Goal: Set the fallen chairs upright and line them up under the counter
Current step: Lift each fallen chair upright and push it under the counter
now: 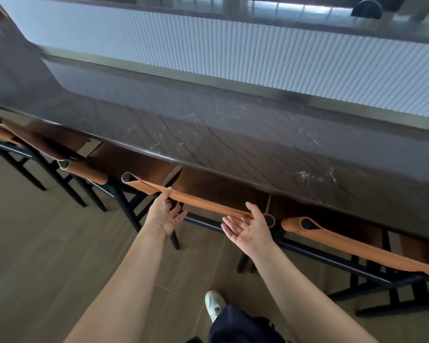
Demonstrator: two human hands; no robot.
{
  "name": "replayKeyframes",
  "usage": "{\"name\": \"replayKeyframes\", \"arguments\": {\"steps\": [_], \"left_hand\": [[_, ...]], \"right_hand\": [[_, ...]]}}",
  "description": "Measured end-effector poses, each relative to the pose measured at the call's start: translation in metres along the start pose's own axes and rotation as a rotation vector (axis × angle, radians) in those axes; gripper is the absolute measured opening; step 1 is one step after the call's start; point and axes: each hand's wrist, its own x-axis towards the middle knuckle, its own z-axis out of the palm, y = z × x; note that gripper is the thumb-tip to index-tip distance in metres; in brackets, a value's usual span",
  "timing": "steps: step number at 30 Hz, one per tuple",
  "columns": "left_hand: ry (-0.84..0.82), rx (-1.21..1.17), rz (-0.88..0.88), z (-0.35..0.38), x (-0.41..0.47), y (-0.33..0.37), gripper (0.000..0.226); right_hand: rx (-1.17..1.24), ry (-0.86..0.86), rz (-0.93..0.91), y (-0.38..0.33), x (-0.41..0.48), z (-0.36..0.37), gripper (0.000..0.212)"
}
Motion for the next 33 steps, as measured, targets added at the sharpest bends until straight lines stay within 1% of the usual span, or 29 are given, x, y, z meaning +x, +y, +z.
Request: {"name": "replayKeyframes", "arguments": {"steps": [3,5,6,8,10,13,16,20,22,28,31,33], "left_hand": [[0.041,-0.003,-0.013,0.002,0.019,0.012,0.049],[0.062,-0.025,-0.04,0.003,0.029,0.019,0.054],[0.063,-0.042,-0.057,0.004,0.034,0.022,0.053],[0.037,-0.075,-0.089,0.005,0.041,0.028,0.04],[0.015,-0.084,-0.105,0.007,0.048,0.035,0.035],[0.025,-0.029,-0.113,0.007,0.062,0.045,0.029],[0.024,0.086,-0.158,0.006,0.074,0.057,0.02],[0.025,0.171,-0.207,0.009,0.088,0.072,0.037],[0.036,0.174,-0.221,0.01,0.091,0.072,0.036],[0.011,0.222,-0.281,-0.002,0.1,0.078,0.039],[-0.006,0.233,-0.296,-0.004,0.104,0.08,0.038],[-0.008,0.252,-0.303,-0.004,0.108,0.08,0.031]], "right_hand": [[0.002,0.06,-0.008,0.0,0.013,0.013,0.06],[0.021,0.102,-0.011,0.001,0.019,0.018,0.052],[0.036,0.122,-0.011,0.001,0.021,0.021,0.048],[0.065,0.149,-0.01,0.002,0.024,0.025,0.04],[0.099,0.185,-0.016,0.004,0.03,0.028,0.033],[0.126,0.234,-0.057,0.006,0.039,0.033,0.03],[0.154,0.305,-0.105,0.009,0.048,0.035,0.027],[0.217,0.359,-0.187,0.011,0.053,0.041,0.021],[0.249,0.396,-0.227,0.012,0.055,0.042,0.019],[0.297,0.474,-0.287,0.011,0.063,0.04,0.028],[0.288,0.47,-0.284,0.009,0.06,0.037,0.027],[0.292,0.437,-0.279,0.008,0.059,0.033,0.021]]}}
